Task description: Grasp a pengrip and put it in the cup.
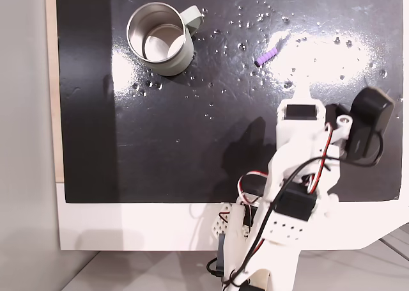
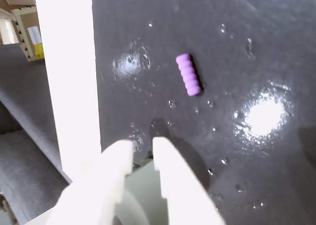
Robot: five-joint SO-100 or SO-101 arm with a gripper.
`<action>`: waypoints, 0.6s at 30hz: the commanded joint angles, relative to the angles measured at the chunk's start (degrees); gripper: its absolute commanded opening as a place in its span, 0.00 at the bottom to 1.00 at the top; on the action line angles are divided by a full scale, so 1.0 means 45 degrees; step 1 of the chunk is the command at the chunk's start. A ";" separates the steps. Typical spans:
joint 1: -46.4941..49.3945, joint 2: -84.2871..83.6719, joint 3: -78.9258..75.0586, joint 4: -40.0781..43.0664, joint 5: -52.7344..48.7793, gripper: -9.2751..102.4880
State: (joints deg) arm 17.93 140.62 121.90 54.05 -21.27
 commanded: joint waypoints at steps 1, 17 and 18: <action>0.0059 -0.1426 -0.1992 0.0020 -0.0703 0.09; 0.0176 -0.8672 -0.7402 0.0586 -0.3301 0.12; 0.0098 -0.9258 -0.7969 0.0859 -0.3516 0.12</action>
State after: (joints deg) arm 19.25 103.01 94.22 55.72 -34.45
